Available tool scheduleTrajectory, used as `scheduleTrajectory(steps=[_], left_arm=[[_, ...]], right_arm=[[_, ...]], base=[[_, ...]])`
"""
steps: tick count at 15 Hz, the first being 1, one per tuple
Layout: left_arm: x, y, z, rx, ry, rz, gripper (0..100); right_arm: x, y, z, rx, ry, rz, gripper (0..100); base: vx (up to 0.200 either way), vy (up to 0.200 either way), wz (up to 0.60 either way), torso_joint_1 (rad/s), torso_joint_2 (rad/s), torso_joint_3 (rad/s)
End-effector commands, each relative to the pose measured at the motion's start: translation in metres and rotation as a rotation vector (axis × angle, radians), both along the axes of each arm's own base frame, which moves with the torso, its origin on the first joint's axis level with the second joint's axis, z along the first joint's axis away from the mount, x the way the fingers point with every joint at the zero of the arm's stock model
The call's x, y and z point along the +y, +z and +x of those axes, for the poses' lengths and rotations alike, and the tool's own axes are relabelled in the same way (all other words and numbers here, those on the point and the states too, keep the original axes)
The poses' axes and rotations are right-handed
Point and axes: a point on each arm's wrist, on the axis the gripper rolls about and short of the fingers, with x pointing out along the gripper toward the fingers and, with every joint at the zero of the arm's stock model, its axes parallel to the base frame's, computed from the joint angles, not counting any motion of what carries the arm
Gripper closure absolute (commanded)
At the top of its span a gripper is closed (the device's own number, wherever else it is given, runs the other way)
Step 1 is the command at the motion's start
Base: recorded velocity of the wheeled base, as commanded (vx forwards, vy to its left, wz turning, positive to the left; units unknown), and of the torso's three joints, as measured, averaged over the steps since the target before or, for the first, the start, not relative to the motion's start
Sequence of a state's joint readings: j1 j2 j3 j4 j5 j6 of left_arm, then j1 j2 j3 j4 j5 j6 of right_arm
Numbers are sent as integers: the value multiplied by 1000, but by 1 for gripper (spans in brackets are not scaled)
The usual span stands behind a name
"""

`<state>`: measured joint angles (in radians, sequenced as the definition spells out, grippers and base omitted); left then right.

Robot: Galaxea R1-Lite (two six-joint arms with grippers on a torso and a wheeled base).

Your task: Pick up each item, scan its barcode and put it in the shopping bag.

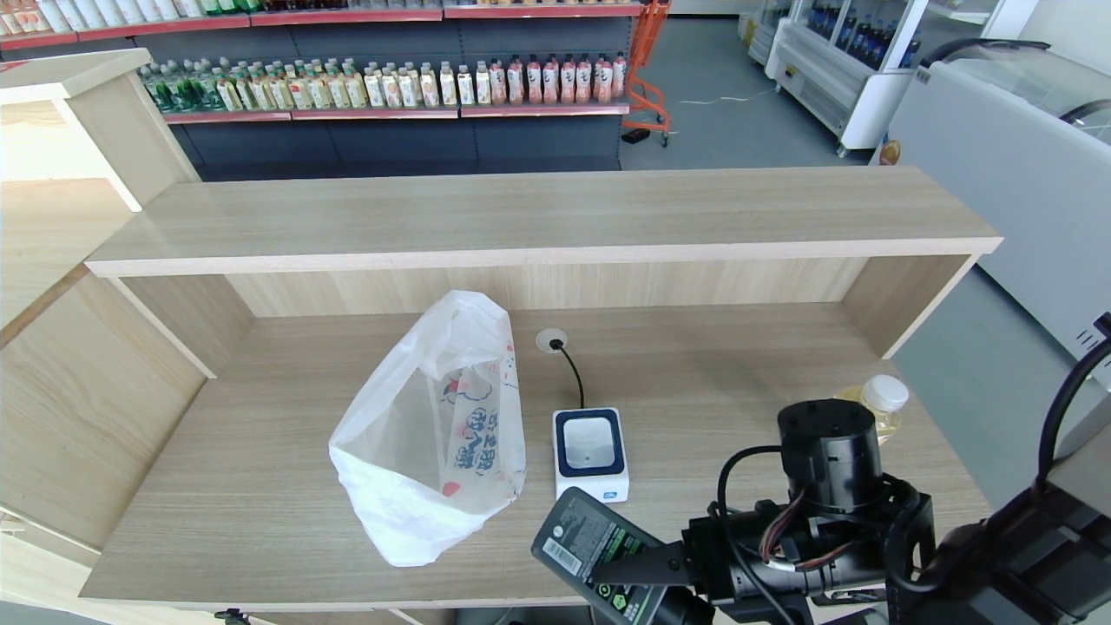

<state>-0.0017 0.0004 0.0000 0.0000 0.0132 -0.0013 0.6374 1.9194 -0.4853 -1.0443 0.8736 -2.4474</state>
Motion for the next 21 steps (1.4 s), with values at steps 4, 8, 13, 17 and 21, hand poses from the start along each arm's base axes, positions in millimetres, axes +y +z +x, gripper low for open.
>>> scheduleTrajectory(steps=[4,8,13,17,21], left_arm=[[0,0,0,0,1,0,0],[0,0,0,0,1,0,0],[0,0,0,0,1,0,0],[0,0,0,0,1,0,0],[0,0,0,0,1,0,0]], right_arm=[[-2,14,-2,50,-25,26,100],[-35,96,-24,476,-431,335,100],[-94,154,-28,1346,-804,1211,100],[-112,107,16,1926,-907,1503,100],[-103,90,16,2312,-954,1589,100]], base=[[0,0,0,0,0,0],[0,0,0,0,0,0],[0,0,0,0,0,0],[0,0,0,0,0,0],[0,0,0,0,0,0]])
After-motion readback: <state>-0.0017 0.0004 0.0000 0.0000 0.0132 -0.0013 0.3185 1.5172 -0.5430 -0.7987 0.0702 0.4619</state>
